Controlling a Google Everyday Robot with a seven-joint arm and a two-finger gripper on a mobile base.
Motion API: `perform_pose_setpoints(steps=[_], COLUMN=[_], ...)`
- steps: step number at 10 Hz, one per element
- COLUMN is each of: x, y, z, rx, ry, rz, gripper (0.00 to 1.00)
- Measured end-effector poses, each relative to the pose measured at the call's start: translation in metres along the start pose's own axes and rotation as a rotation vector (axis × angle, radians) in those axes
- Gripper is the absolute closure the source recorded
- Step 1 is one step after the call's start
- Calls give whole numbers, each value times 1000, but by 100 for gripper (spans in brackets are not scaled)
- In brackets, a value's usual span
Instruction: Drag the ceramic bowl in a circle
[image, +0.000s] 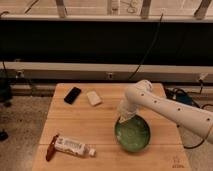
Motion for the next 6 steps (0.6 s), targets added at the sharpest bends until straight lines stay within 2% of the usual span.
perform_pose_setpoints(steps=[3,6], x=[16,25], y=[-23,-55], z=[0,2], rx=[-7,-9], ry=[38,33], rz=[11,-16], gripper=[100,100])
